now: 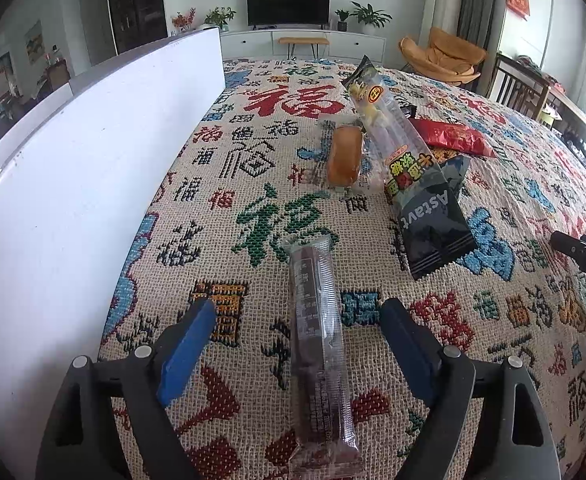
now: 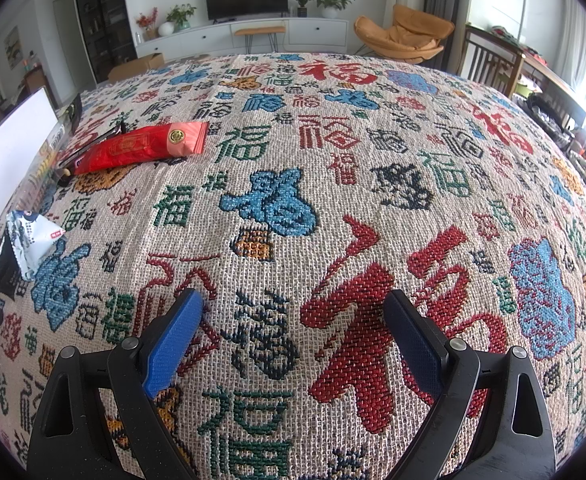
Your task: Organize snacks
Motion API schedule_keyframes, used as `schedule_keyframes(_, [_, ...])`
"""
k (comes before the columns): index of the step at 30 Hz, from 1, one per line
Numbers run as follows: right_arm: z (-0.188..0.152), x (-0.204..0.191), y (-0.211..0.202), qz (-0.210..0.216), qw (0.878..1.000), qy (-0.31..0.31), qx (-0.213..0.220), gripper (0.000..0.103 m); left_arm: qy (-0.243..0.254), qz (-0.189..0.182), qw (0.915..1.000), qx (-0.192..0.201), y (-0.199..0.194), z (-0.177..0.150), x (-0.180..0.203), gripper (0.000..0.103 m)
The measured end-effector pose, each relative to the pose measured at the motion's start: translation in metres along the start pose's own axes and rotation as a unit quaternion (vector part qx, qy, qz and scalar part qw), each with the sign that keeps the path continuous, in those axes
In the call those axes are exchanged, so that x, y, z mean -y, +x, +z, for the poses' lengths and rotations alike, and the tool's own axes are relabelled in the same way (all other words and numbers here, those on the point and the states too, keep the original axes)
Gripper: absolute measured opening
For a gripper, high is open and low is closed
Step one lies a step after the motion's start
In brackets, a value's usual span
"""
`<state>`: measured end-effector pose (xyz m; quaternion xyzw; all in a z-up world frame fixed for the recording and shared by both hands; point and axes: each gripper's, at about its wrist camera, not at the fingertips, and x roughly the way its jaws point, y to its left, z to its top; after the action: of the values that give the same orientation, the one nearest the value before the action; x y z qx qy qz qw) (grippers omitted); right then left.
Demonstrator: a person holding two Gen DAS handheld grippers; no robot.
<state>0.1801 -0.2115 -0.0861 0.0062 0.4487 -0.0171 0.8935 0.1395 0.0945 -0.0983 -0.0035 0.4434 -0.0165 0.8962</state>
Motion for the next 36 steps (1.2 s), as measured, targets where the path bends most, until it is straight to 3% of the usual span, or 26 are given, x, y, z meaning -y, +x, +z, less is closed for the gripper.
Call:
schedule_keyframes(9, [0.0, 0.0009, -0.0002, 0.0, 1.0, 0.0, 0.0, 0.094, 0.001, 0.003, 1.0, -0.008, 0.0034, -0.0011, 0.0027, 0.098])
schedule_keyframes(30, [0.0002, 0.0007, -0.0001, 0.0, 1.0, 0.0, 0.0, 0.094, 0.003, 0.003, 0.9999, -0.01, 0.0044, -0.0012, 0.0031, 0.101])
schedule_keyframes(36, [-0.0002, 0.0008, -0.0009, 0.001, 1.0, 0.001, 0.0, 0.094, -0.01, -0.012, 0.9998, -0.009, -0.0026, -0.0085, -0.0037, 0.1])
